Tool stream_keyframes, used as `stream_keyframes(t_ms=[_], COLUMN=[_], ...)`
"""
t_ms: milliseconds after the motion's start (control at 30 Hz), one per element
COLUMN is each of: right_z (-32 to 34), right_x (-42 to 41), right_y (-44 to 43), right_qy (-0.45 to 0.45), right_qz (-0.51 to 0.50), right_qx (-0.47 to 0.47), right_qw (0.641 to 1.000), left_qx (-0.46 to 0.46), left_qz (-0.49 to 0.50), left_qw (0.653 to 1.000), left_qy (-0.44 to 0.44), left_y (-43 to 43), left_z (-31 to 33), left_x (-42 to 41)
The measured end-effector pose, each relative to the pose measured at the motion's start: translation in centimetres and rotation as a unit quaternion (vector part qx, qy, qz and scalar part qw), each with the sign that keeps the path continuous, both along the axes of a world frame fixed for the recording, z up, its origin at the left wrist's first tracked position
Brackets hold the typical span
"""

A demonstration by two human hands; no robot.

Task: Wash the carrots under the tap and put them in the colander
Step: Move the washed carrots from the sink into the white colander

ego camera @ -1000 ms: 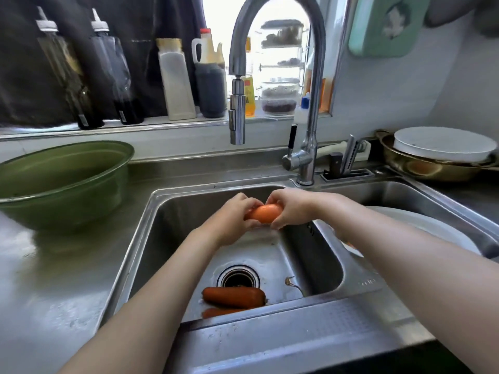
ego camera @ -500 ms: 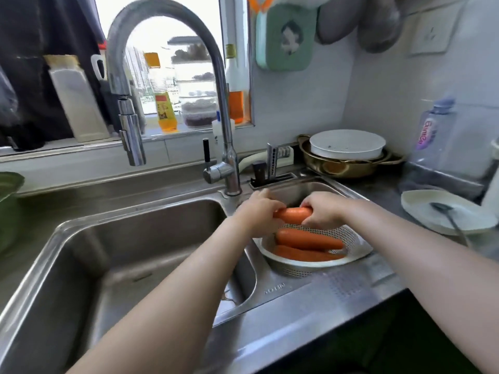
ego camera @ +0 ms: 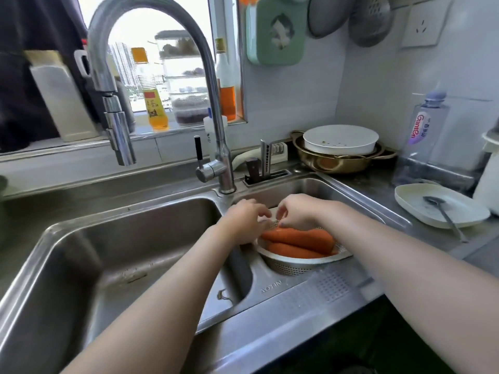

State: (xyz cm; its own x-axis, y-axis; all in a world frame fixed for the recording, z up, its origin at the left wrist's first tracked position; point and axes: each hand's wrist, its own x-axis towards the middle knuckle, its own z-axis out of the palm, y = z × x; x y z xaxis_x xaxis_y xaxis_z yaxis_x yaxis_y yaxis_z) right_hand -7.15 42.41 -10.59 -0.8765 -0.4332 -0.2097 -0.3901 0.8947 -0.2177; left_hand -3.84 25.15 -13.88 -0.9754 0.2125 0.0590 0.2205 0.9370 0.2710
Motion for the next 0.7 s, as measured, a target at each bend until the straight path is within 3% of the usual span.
stream_keyframes(t_ms=[167, 300, 500, 700], right_z=[1.1, -0.7, -6.2, -11.0], right_x=[2.7, 5.3, 8.1, 9.6], right_y=[-7.8, -15.8, -23.5, -25.6], right_qy=[-0.011, -0.101, -0.203, -0.191], right_qz=[0.069, 0.131, 0.204, 0.239], right_qx=[-0.080, -0.107, 0.122, 0.212], right_qw=[0.994, 0.980, 0.950, 0.928], left_qx=[0.049, 0.021, 0.011, -0.023], left_qz=[0.083, 0.149, 0.186, 0.157], left_qw=[0.991, 0.988, 0.954, 0.930], left_qy=[0.098, -0.020, -0.237, -0.330], left_y=[-7.9, -14.6, -20.7, -22.3], left_z=[0.5, -0.3, -4.3, -6.9], left_x=[3.5, 7.8, 12.8, 13.1])
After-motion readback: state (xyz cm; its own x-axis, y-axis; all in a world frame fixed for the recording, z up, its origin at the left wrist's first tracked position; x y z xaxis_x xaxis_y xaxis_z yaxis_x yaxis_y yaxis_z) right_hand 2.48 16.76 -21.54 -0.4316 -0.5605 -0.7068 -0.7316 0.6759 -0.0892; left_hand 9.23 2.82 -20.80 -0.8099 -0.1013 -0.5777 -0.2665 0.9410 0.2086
